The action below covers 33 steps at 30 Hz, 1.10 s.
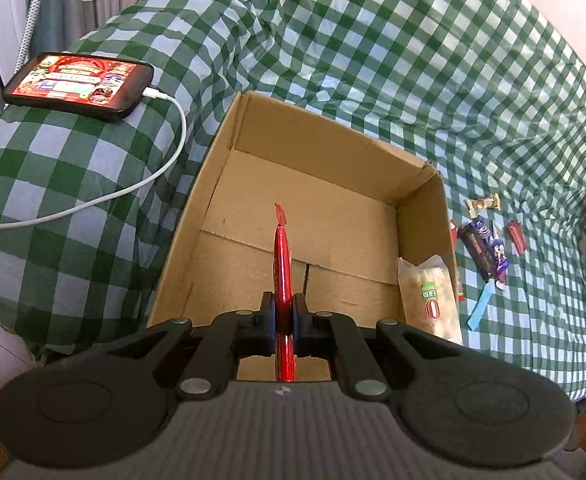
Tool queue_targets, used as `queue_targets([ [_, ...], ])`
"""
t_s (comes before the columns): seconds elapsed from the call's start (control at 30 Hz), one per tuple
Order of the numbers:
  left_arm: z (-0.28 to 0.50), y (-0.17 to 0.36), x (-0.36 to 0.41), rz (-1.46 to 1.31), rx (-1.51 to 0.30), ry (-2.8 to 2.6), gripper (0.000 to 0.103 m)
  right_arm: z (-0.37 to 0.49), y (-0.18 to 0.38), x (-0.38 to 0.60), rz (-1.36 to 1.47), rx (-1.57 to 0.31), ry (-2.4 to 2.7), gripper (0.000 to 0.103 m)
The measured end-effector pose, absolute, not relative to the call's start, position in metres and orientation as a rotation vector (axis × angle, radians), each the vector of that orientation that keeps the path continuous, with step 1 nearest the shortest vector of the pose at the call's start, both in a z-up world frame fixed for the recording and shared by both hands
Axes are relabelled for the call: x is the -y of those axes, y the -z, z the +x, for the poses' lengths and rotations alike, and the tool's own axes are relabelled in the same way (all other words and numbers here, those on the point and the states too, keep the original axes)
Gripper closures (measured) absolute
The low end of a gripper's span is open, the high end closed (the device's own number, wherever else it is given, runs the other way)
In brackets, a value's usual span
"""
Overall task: Organize snacks
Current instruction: 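Carry both snacks over the box and lower them inside, then open both grippers to release the snacks into the box and withdraw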
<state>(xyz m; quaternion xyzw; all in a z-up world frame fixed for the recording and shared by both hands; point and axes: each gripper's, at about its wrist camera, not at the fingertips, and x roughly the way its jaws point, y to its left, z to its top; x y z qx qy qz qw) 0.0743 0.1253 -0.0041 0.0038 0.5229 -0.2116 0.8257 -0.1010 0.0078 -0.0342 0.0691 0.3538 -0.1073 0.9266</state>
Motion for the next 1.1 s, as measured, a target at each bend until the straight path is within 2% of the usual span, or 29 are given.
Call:
queue_targets([
  [0.5,0.098,0.032,-0.1,0.083,-1.156,0.428,0.095,-0.073,0.059,0.006,0.18,-0.79,0.219,0.063],
  [0.7,0.105,0.042,-0.091,0.125,-1.164,0.423,0.095,-0.065,0.061,0.012,0.179,-0.781,0.224,0.066],
  [0.77,0.105,0.043,-0.087,0.154,-1.158,0.436,0.075,-0.064,0.06,0.013,0.187,-0.779,0.224,0.066],
  [0.8,0.105,0.043,-0.086,0.172,-1.159,0.43,0.032,-0.063,0.059,0.014,0.194,-0.779,0.224,0.066],
  [0.83,0.104,0.042,-0.086,0.19,-1.156,0.414,0.0,-0.062,0.058,0.014,0.198,-0.776,0.227,0.065],
  [0.9,0.096,0.037,-0.089,0.213,-1.1,0.399,0.0,-0.064,0.054,0.013,0.198,-0.768,0.23,0.059],
  [0.97,0.088,0.033,-0.092,0.245,-1.095,0.418,0.0,-0.069,0.049,0.01,0.194,-0.759,0.233,0.042],
  [1.07,0.072,0.034,-0.104,0.258,-1.122,0.406,0.0,-0.082,0.042,0.004,0.202,-0.751,0.242,0.024],
  [1.1,0.064,0.034,-0.109,0.257,-1.126,0.399,0.0,-0.088,0.039,0.001,0.211,-0.75,0.241,0.022],
])
